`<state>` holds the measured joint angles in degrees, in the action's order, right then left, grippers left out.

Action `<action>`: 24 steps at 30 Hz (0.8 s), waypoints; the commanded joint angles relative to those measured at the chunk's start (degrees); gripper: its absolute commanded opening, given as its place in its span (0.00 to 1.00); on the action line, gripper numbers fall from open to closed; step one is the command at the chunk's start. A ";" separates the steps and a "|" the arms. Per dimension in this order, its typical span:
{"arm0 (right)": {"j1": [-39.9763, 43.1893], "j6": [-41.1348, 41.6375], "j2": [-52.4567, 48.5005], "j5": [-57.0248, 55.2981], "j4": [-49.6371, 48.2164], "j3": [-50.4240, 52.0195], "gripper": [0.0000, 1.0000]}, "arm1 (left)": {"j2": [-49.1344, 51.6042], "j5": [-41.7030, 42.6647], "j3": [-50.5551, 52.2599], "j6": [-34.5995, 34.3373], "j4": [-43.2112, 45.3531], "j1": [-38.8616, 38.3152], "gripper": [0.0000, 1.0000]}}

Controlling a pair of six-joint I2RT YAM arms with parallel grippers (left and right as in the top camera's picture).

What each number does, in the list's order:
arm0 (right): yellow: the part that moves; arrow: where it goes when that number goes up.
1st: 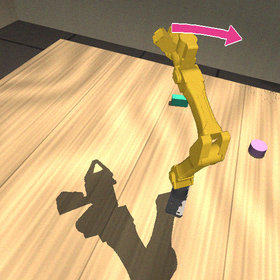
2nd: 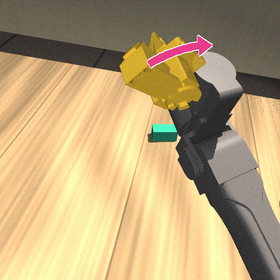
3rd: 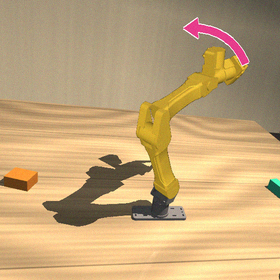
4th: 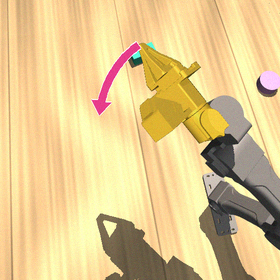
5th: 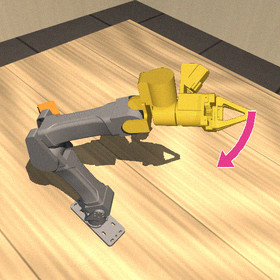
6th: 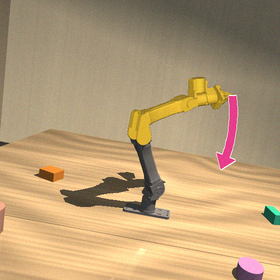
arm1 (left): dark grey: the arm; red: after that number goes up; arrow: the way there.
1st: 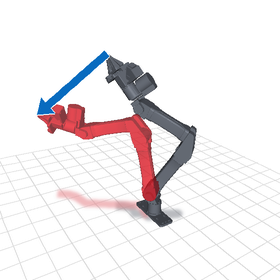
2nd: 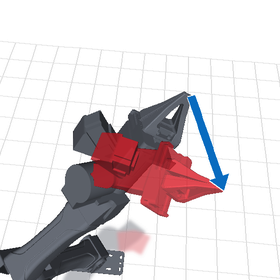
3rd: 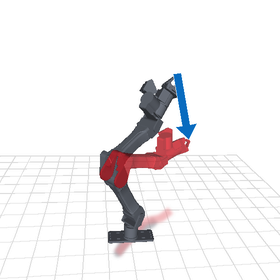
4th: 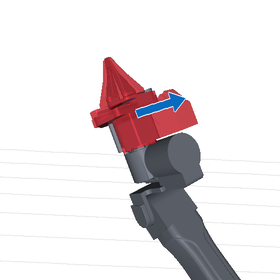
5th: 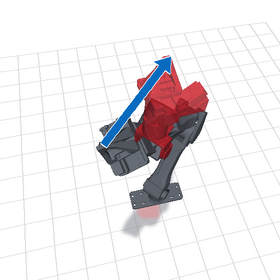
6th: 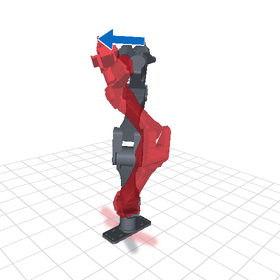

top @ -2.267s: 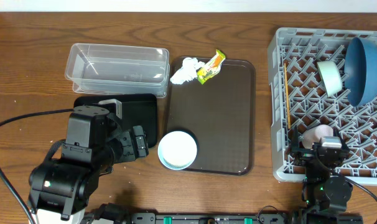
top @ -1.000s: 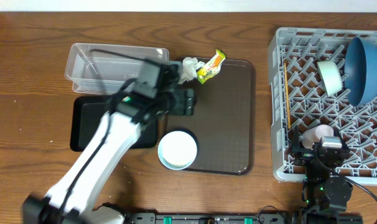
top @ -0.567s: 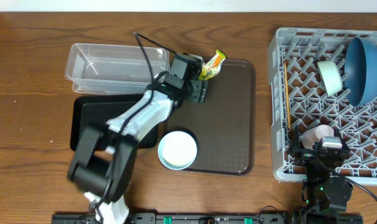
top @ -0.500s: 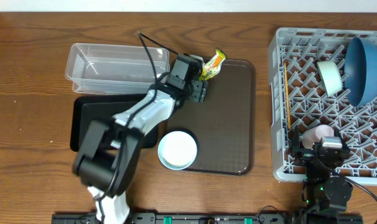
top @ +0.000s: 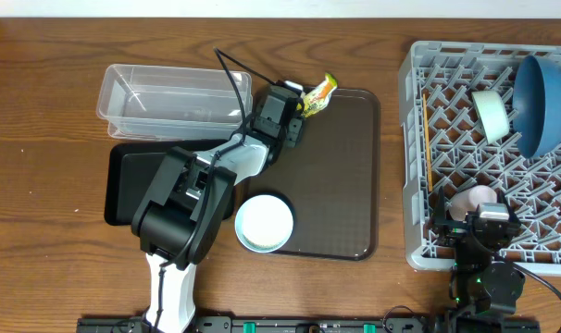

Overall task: Sort waste into correct bins and load items into the dishwasher rack
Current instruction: 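Carry the paper left and drop it into the clear container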

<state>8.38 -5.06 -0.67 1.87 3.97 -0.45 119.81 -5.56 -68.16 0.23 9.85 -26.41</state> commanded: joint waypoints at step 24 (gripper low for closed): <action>-0.20 -0.59 0.35 -0.15 0.09 0.15 0.99 | -26.01 -2.60 -0.85 -8.11 -23.78 8.79 0.07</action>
<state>8.38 -5.06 -0.67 1.78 3.97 -0.45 91.61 -7.53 -68.75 -6.26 -13.54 -20.99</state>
